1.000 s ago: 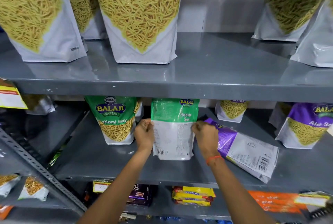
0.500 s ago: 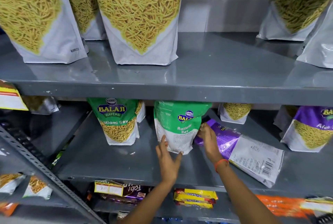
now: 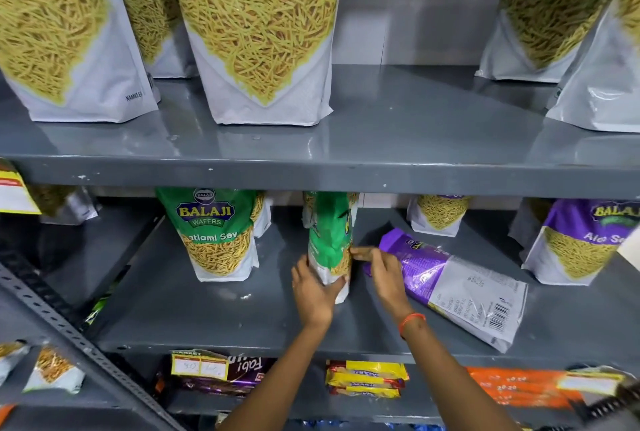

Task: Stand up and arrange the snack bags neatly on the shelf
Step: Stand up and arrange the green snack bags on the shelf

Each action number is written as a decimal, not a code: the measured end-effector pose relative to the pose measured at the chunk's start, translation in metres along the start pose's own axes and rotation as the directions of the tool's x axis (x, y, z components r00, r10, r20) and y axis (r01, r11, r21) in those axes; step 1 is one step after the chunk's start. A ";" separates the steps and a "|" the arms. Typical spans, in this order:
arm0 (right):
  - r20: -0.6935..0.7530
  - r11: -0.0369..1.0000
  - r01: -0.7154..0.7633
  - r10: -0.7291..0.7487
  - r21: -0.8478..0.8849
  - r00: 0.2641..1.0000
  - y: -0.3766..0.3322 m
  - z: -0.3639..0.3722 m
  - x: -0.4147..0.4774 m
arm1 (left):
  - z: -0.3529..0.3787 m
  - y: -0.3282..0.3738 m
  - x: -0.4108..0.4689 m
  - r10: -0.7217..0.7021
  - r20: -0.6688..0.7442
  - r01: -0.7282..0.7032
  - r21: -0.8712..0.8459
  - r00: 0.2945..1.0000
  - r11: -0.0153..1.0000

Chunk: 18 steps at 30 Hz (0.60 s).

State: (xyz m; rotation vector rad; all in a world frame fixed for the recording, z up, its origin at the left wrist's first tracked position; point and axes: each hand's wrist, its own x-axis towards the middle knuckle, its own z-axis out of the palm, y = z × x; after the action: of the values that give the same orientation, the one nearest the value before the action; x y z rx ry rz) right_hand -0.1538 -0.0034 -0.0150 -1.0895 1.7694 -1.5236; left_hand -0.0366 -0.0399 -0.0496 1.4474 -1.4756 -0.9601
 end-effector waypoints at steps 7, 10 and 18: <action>0.290 0.917 -0.058 0.184 -0.395 0.939 -0.002 -0.010 0.040 | -0.047 -0.016 0.043 0.018 0.340 0.013 -0.091 0.940 0.996; 0.283 0.931 -0.088 0.197 -0.354 0.939 0.006 -0.006 0.042 | -0.056 -0.017 0.057 0.063 0.425 -0.003 -0.140 0.903 0.990; 0.123 0.924 0.082 -0.038 -0.374 0.992 0.014 0.000 0.021 | -0.049 -0.023 0.050 0.020 0.371 0.044 -0.163 0.928 0.986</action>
State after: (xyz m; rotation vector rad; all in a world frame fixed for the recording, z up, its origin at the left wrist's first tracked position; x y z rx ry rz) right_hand -0.1673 -0.0208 -0.0265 -1.3975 2.0157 -1.1495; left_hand 0.0182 -0.0892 -0.0512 1.1954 -1.6068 -1.3922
